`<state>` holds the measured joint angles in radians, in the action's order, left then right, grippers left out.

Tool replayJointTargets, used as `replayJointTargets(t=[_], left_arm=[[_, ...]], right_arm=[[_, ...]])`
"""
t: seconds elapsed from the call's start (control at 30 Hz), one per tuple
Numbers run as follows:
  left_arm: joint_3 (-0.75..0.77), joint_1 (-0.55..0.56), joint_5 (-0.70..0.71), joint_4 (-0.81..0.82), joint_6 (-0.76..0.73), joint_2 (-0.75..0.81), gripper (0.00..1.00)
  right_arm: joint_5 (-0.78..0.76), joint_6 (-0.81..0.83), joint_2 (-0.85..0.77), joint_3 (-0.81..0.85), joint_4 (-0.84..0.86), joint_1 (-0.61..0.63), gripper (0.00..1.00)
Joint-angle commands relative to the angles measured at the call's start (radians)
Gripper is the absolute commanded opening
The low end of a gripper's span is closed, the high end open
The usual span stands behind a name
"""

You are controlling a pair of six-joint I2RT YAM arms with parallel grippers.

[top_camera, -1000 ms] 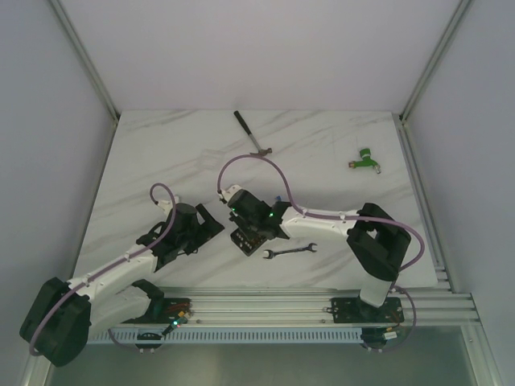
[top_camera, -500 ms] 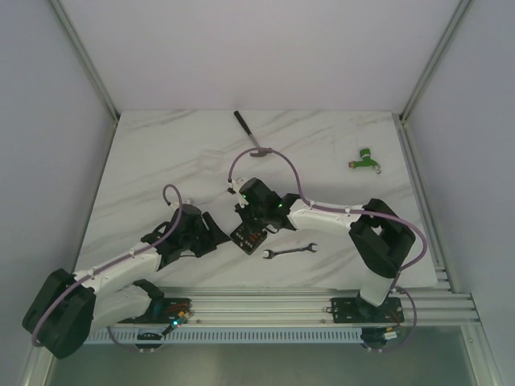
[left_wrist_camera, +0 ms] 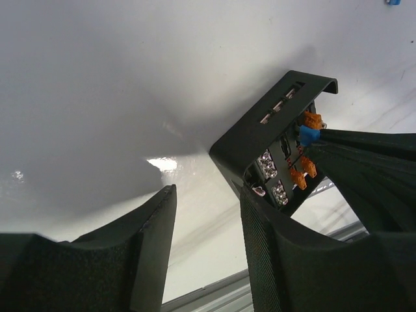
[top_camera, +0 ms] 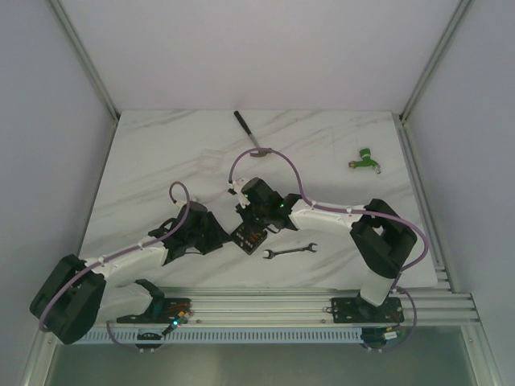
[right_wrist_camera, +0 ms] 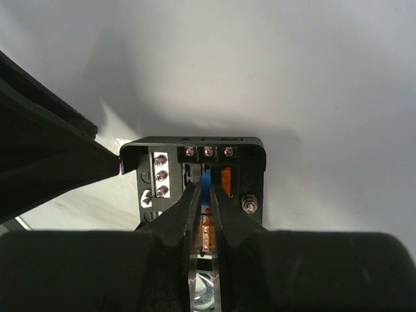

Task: Snap on the fuse box
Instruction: Install the fuse at the fuse box base.

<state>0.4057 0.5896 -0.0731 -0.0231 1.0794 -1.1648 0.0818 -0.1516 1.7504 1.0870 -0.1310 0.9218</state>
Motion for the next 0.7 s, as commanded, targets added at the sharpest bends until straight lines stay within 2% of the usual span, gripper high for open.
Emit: replayJointTargets(t=[0.0,0.17,0.37,0.67], left_arm=[[0.033,0.004,0.031,0.021,0.006,-0.024,0.52],[0.045,0.004,0.029,0.028,-0.003,-0.055,0.47],[0.055,0.004,0.04,0.03,-0.014,-0.074,0.39],[0.064,0.004,0.059,0.03,-0.025,-0.083,0.37]], right_arm=[[-0.049,0.046,0.002,-0.019,-0.078,-0.007,0.16],[-0.041,0.067,-0.004,-0.005,-0.09,-0.001,0.15],[-0.055,0.097,0.002,0.014,-0.092,0.017,0.09],[-0.047,0.138,0.066,0.121,-0.22,0.02,0.0]])
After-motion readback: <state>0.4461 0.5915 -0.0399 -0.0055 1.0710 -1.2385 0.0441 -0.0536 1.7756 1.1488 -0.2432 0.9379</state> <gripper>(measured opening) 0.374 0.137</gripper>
